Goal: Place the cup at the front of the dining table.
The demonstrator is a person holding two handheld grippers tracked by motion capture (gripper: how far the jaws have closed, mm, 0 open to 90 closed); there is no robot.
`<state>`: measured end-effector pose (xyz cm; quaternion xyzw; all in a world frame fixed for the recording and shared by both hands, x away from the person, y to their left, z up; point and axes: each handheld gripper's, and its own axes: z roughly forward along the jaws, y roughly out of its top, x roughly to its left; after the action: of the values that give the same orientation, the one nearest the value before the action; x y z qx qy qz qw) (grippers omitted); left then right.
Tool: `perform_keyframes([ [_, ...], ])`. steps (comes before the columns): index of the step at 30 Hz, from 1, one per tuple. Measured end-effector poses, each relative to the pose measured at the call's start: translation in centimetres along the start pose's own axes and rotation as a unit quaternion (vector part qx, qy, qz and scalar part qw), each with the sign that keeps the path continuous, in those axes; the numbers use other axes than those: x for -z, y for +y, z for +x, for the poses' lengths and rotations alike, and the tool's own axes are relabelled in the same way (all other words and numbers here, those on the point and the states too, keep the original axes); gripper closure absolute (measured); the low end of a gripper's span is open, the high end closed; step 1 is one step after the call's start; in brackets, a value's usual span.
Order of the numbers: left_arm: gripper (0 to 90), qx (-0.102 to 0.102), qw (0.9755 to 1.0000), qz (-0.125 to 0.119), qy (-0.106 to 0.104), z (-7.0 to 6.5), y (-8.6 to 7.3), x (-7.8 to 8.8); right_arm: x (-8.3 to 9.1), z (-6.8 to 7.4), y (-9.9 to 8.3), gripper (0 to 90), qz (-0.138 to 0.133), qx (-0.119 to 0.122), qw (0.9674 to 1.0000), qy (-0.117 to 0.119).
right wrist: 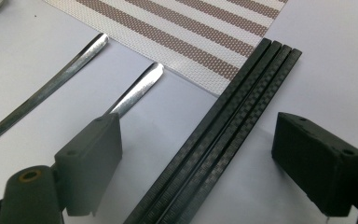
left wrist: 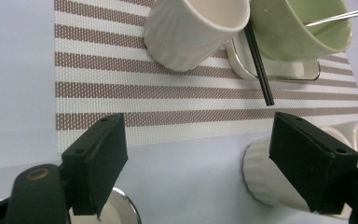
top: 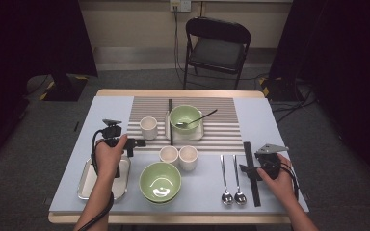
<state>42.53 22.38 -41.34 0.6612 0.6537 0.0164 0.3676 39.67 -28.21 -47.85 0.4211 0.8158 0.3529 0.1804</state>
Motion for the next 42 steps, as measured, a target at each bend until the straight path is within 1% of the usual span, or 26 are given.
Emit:
perform_keyframes([
  [2, 18.8, -0.001, 1.0000, 0.003, 0.001, 0.1, -0.2, 0.1, 0.0, 0.0, 0.0, 15.2, 0.000, 0.000, 1.0000, 0.000],
  [4, 18.8, -0.005, 1.0000, 0.000, 0.003, 0.2, -0.4, 0.1, 0.0, 0.0, 0.0, 15.2, 0.000, 0.000, 1.0000, 0.000],
  [7, 18.8, -0.005, 1.0000, 0.003, -0.005, 0.1, -0.6, 0.2, 0.0, 0.0, 0.0, 15.2, 0.000, 0.000, 1.0000, 0.000],
  [10, 18.8, -0.006, 0.9999, 0.003, -0.008, 0.1, -0.8, 0.3, 0.0, 0.0, 0.0, 15.2, 0.000, 0.000, 1.0000, 0.000],
  [12, 18.8, -0.007, 1.0000, 0.005, -0.005, 0.2, -1.0, 0.3, 0.0, 0.0, 0.0, 15.2, 0.000, 0.000, 1.0000, -0.001],
  [14, 18.8, -0.008, 0.9999, 0.008, -0.007, 0.3, -1.2, 0.4, 0.0, 0.0, 0.0, 15.2, 0.000, 0.000, 1.0000, 0.000],
  [16, 18.8, -0.011, 0.9999, 0.008, -0.007, 0.3, -1.3, 0.5, 0.0, 0.0, 0.0, 15.2, 0.000, 0.000, 1.0000, 0.000],
  [17, 18.8, -0.008, 0.9999, 0.005, -0.009, 0.3, -1.4, 0.5, 0.0, 0.0, 0.0, 15.2, 0.000, 0.000, 1.0000, 0.000],
  [18, 18.8, -0.011, 0.9999, 0.006, -0.008, 0.3, -1.4, 0.6, 0.0, 0.0, 0.0, 15.2, 0.000, 0.000, 1.0000, 0.000],
  [21, 18.8, -0.011, 0.9999, 0.006, -0.011, 0.3, -1.7, 0.8, 0.0, 0.0, 0.0, 15.2, 0.000, 0.000, 1.0000, 0.000],
  [23, 18.8, -0.018, 0.9998, 0.007, -0.011, 0.3, -1.8, 0.8, 0.0, 0.0, 0.0, 15.2, 0.000, 0.000, 1.0000, 0.000],
  [24, 18.7, -0.016, 0.9998, 0.005, -0.009, 0.3, -1.9, 0.9, 0.0, 0.0, 0.0, 15.2, 0.000, 0.000, 1.0000, 0.000],
  [25, 18.8, -0.018, 0.9997, 0.007, -0.014, 0.3, -2.0, 0.9, 0.0, 0.0, 0.0, 15.2, 0.000, 0.000, 1.0000, 0.000],
  [26, 18.8, -0.015, 0.9998, 0.006, -0.013, 0.3, -2.1, 1.0, 0.0, 0.0, 0.0, 15.2, 0.000, 0.000, 1.0000, 0.000],
  [27, 18.8, -0.019, 0.9997, 0.006, -0.011, 0.3, -2.1, 1.0, 0.0, 0.0, 0.0, 15.2, 0.000, 0.000, 1.0000, 0.000],
  [28, 18.8, -0.023, 0.9996, 0.008, -0.014, 0.4, -2.2, 1.1, 0.0, 0.0, 0.0, 15.2, 0.000, 0.000, 1.0000, 0.000],
  [29, 18.8, -0.019, 0.9997, 0.007, -0.012, 0.4, -2.3, 1.1, 0.0, 0.0, 0.0, 15.2, 0.000, 0.000, 1.0000, 0.000],
  [30, 18.8, -0.021, 0.9996, 0.007, -0.015, 0.4, -2.4, 1.2, 0.0, 0.0, 0.0, 15.2, 0.000, 0.000, 1.0000, 0.000],
  [31, 18.8, -0.022, 0.9996, 0.004, -0.016, 0.4, -2.5, 1.2, 0.0, 0.0, 0.0, 15.2, 0.000, 0.000, 1.0000, 0.000],
  [32, 18.8, -0.022, 0.9996, 0.007, -0.016, 0.5, -2.6, 1.3, 0.0, 0.0, 0.0, 15.2, 0.000, 0.000, 1.0000, 0.000],
  [34, 18.8, -0.022, 0.9996, 0.005, -0.016, 0.5, -2.8, 1.5, 0.0, 0.0, 0.0, 15.2, 0.000, 0.000, 1.0000, 0.000],
  [36, 18.8, -0.024, 0.9996, 0.009, -0.012, 0.6, -2.9, 1.6, 0.0, 0.0, 0.0, 15.2, 0.000, 0.000, 1.0000, 0.000],
  [37, 18.8, -0.023, 0.9996, 0.009, -0.015, 0.6, -3.0, 1.6, 0.0, 0.0, 0.0, 15.2, 0.000, 0.000, 1.0000, 0.000],
  [40, 18.8, -0.027, 0.9995, 0.005, -0.017, 0.7, -3.2, 1.9, 0.0, 0.0, 0.0, 15.2, 0.000, 0.000, 1.0000, 0.000],
  [41, 18.8, -0.027, 0.9995, 0.006, -0.014, 0.7, -3.3, 1.9, 0.0, 0.0, 0.0, 15.2, 0.000, 0.000, 1.0000, 0.000],
  [42, 18.8, -0.023, 0.9996, 0.005, -0.017, 0.7, -3.4, 2.0, 0.0, 0.0, 0.0, 15.2, 0.000, 0.000, 1.0000, 0.000],
])
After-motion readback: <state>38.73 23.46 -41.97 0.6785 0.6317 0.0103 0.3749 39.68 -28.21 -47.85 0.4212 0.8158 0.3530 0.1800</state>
